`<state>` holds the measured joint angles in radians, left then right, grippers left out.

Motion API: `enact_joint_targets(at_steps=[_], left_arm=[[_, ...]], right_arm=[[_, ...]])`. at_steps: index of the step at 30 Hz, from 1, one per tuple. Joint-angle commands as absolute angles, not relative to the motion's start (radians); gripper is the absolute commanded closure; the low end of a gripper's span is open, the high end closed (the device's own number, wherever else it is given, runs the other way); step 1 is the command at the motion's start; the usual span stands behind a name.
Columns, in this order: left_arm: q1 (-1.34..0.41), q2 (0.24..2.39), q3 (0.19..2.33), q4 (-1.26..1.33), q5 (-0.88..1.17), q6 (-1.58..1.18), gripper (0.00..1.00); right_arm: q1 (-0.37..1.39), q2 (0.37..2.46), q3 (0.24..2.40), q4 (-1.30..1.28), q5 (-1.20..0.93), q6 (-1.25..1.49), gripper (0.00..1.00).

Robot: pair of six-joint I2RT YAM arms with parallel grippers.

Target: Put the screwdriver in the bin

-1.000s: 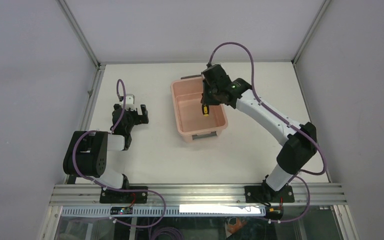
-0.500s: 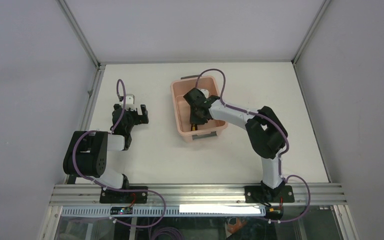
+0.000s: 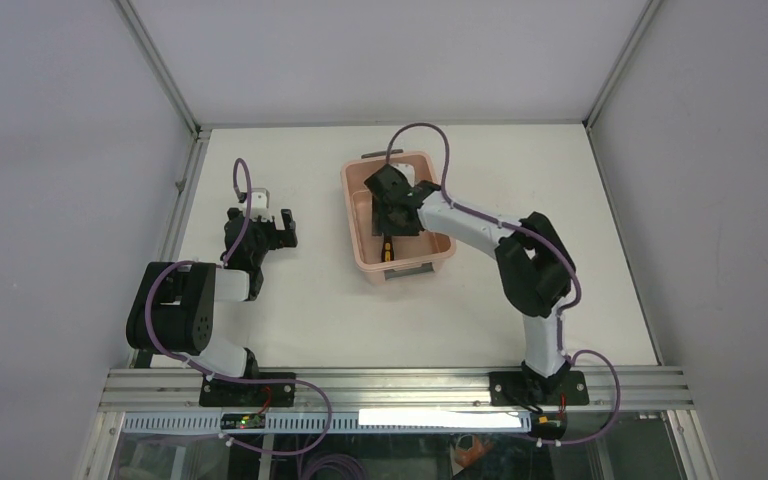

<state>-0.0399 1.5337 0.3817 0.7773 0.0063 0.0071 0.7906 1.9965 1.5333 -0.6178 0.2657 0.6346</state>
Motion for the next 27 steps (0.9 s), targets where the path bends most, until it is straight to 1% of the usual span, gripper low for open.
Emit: enact_joint_targets(at_steps=[1, 3, 4, 5, 8, 10, 15, 21, 24, 27], left_arm=[[-0.046, 1.508, 0.383, 0.804, 0.014, -0.009, 0.01], [-0.046, 1.507, 0.383, 0.804, 0.013, -0.009, 0.01], [-0.046, 1.507, 0.383, 0.804, 0.013, -0.009, 0.01], [-0.046, 1.507, 0.383, 0.804, 0.014, -0.009, 0.01], [-0.046, 1.508, 0.383, 0.804, 0.013, -0.009, 0.01], [-0.046, 1.508, 0.383, 0.804, 0.015, -0.009, 0.01], [-0.046, 1.507, 0.383, 0.804, 0.013, -0.009, 0.01], [-0.046, 1.507, 0.383, 0.804, 0.014, -0.009, 0.01], [-0.046, 1.508, 0.383, 0.804, 0.014, -0.009, 0.01], [-0.046, 1.507, 0.383, 0.804, 0.014, -0.009, 0.01]], right_arm=[[0.79, 1.778, 1.618, -0.629, 0.327, 0.495, 0.37], [0.79, 1.713, 1.621, -0.637, 0.331, 0.446, 0.24], [0.789, 1.684, 1.619, -0.648, 0.326, 0.405, 0.12], [0.788, 1.652, 1.616, -0.656, 0.329, 0.376, 0.02], [0.763, 1.568, 1.595, -0.689, 0.391, 0.309, 0.01], [0.711, 1.522, 1.588, -0.733, 0.423, 0.287, 0.01], [0.478, 1.418, 1.579, -0.833, 0.37, 0.24, 0.01], [0.215, 1.354, 1.537, -0.874, 0.403, 0.246, 0.01], [0.153, 1.331, 1.492, -0.845, 0.41, 0.241, 0.01], [0.132, 1.327, 1.473, -0.828, 0.412, 0.242, 0.01]])
